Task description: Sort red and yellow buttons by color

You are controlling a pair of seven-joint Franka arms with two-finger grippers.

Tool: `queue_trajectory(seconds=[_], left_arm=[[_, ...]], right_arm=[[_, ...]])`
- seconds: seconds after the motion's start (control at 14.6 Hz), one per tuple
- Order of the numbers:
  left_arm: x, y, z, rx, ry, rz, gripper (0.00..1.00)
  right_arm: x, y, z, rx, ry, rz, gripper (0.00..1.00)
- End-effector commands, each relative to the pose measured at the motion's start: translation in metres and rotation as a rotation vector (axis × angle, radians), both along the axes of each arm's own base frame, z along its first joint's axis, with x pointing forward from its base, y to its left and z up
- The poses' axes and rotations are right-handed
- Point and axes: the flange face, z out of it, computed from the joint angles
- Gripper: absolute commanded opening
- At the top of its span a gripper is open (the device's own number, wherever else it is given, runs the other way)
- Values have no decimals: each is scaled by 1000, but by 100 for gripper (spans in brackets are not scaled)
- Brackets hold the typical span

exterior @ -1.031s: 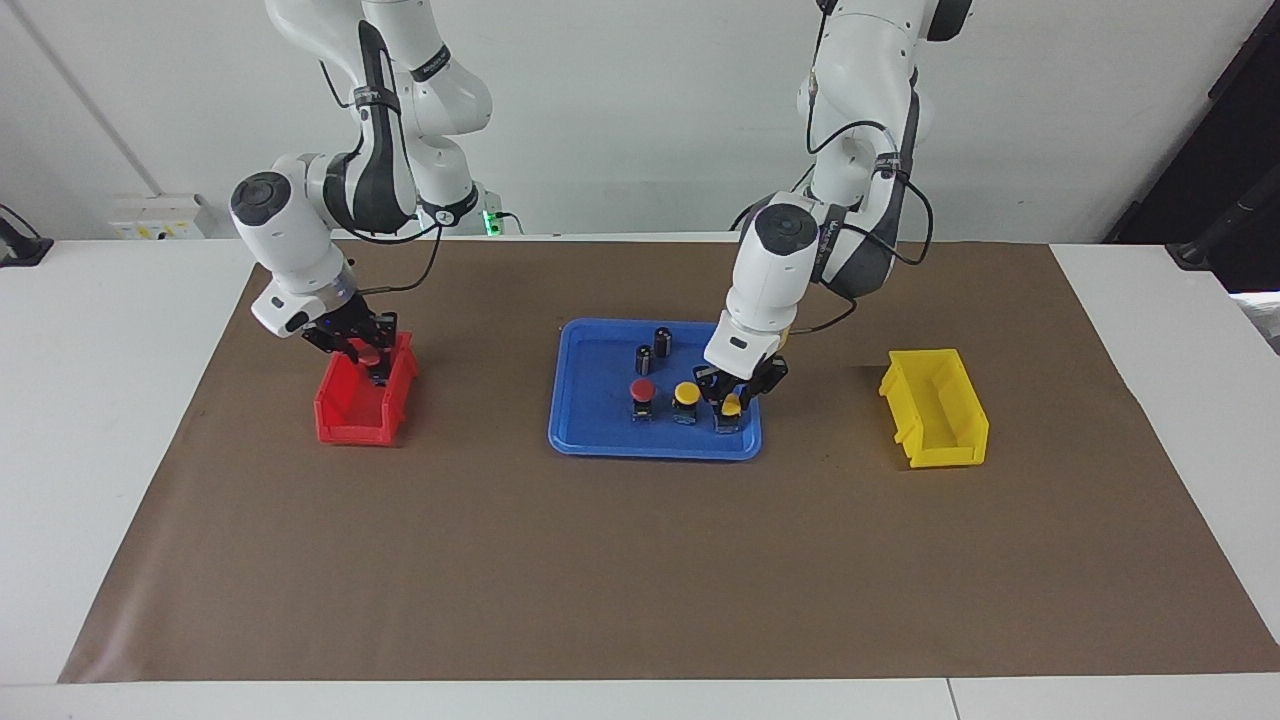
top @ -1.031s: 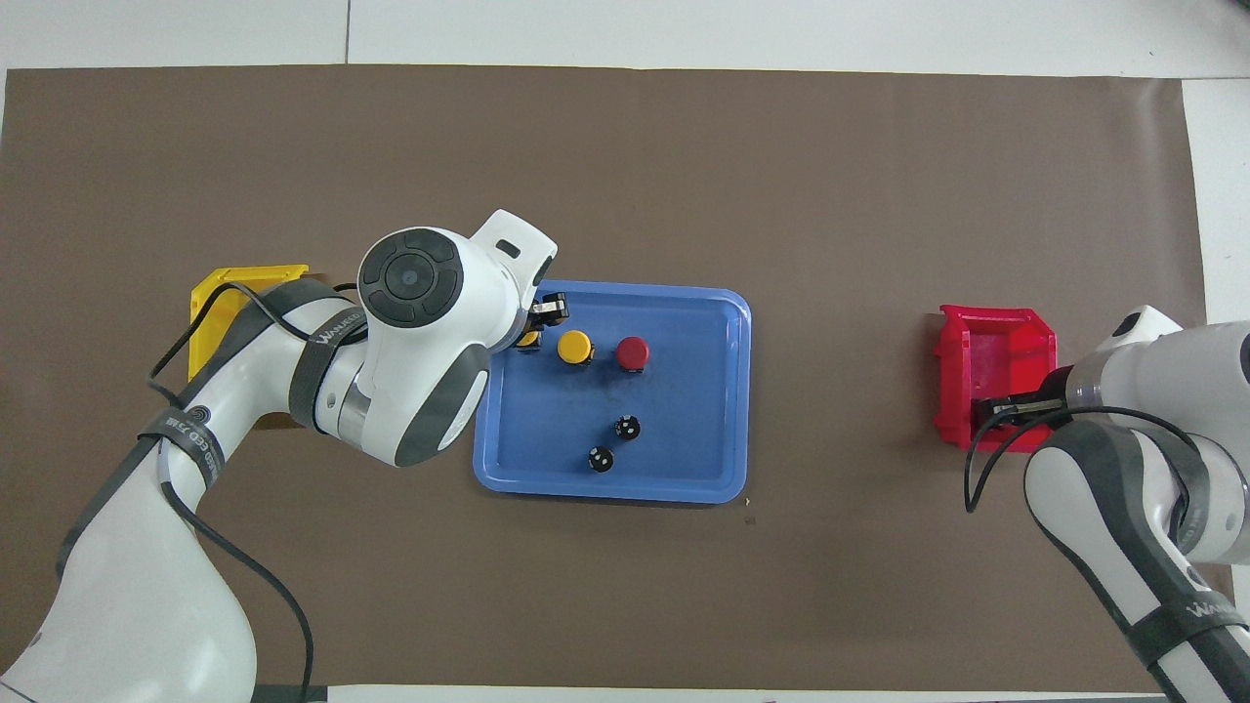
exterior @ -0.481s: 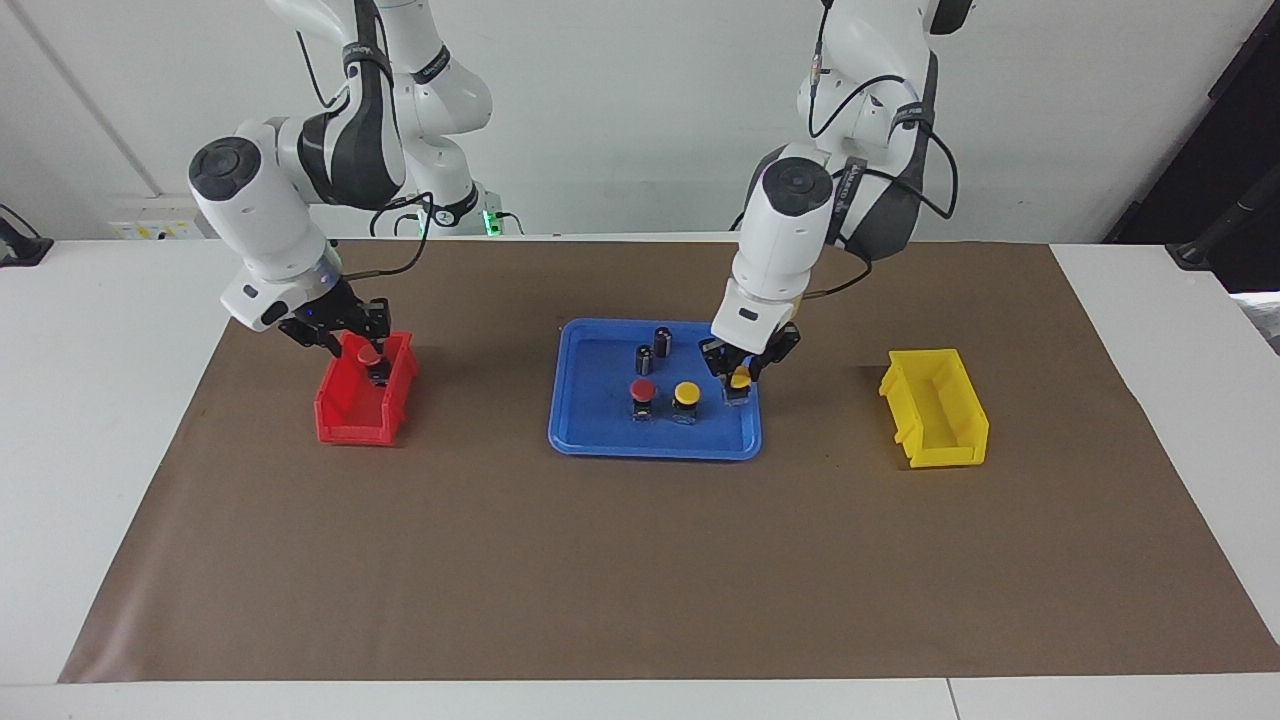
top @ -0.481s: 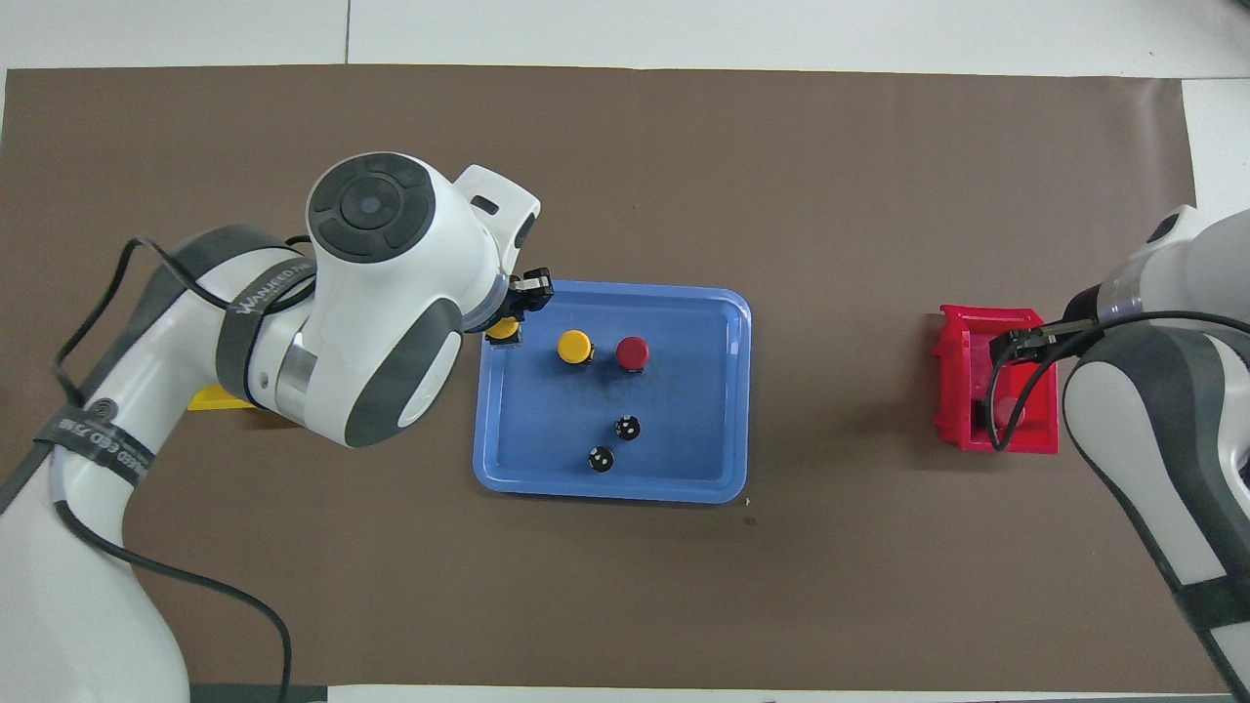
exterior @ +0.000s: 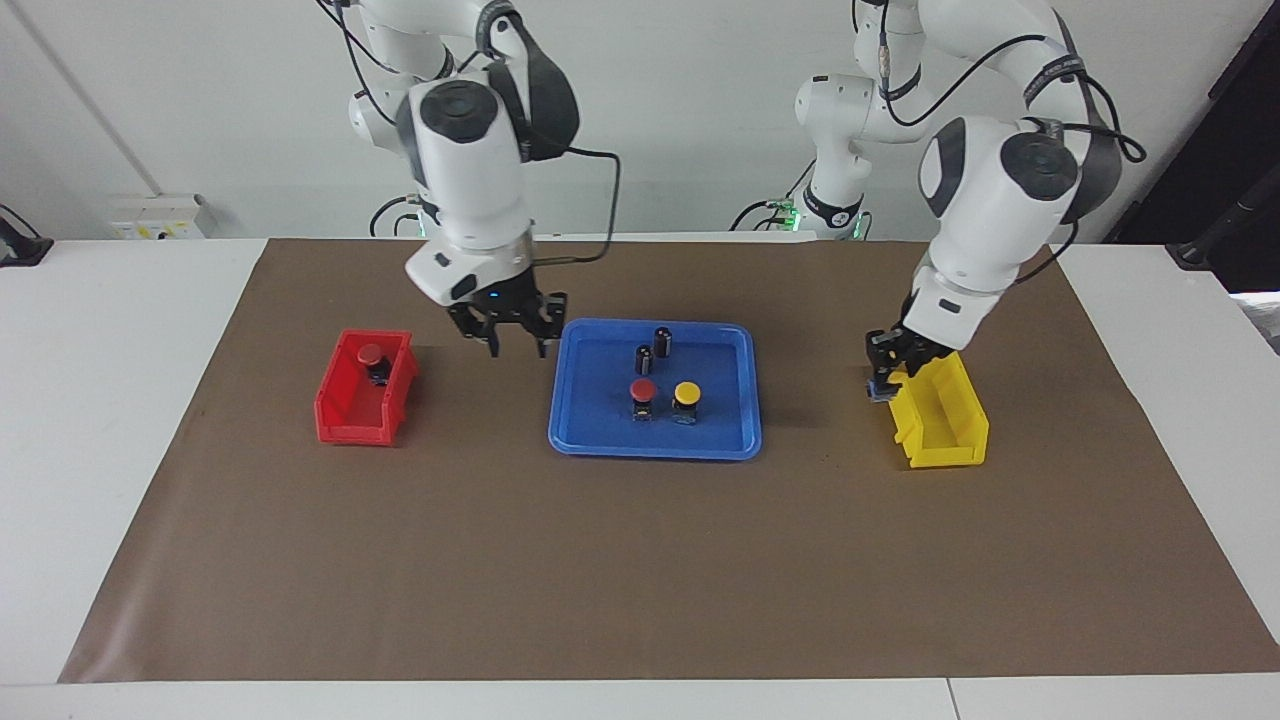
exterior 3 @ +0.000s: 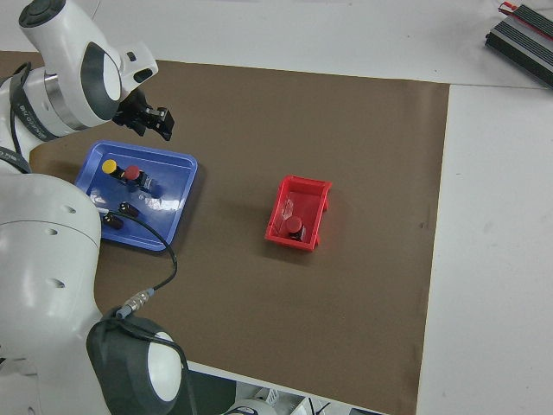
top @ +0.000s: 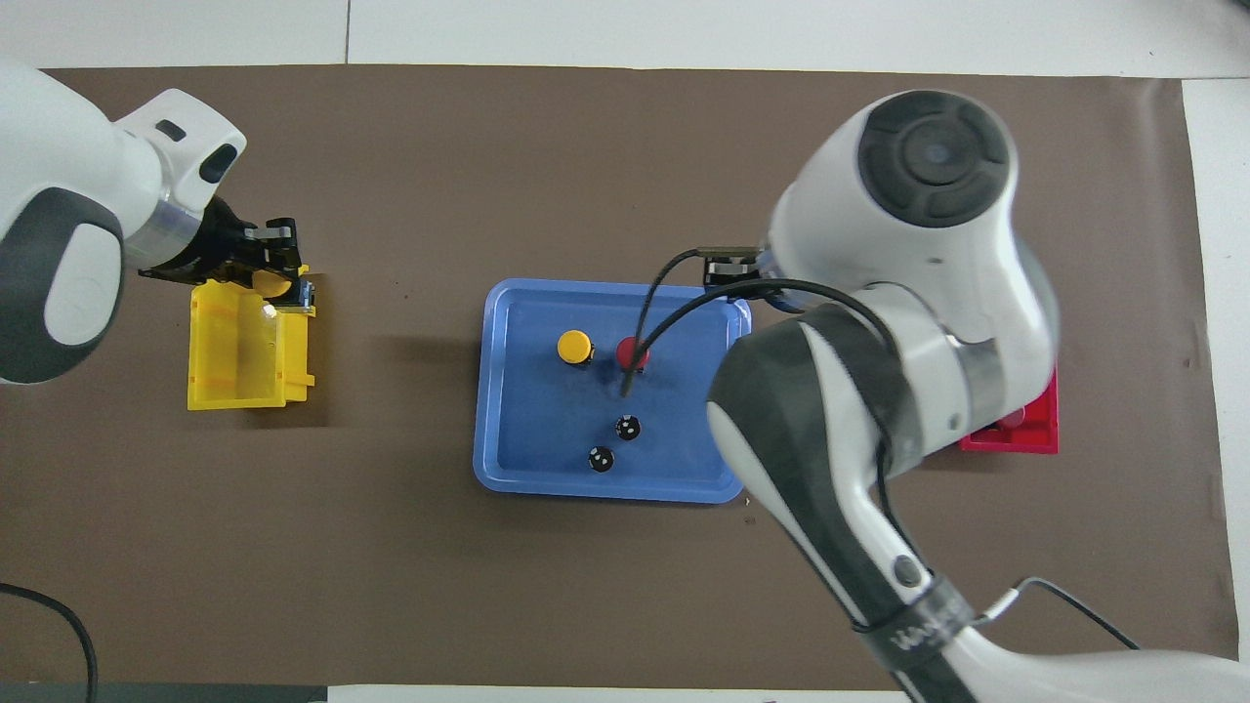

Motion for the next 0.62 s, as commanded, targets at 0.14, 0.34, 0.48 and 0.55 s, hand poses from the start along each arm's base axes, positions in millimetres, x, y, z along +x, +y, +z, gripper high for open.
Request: queue_trajectory(seconds=[0.14, 0.34, 0.48, 0.55], left_arm=[[-7, 56, -5, -5, 4, -14, 1], [-21, 72, -26, -10, -14, -2, 1], [-34, 77, -44, -10, -20, -1, 1], [-39, 78, -53, -10, -22, -2, 1]], right_arm=[[8, 73, -74, 26, -44, -32, 76], [-6, 76, -100, 20, -31, -18, 72], [-13, 74, -113, 16, -21, -16, 70], [-14, 74, -115, 25, -26, -17, 69]])
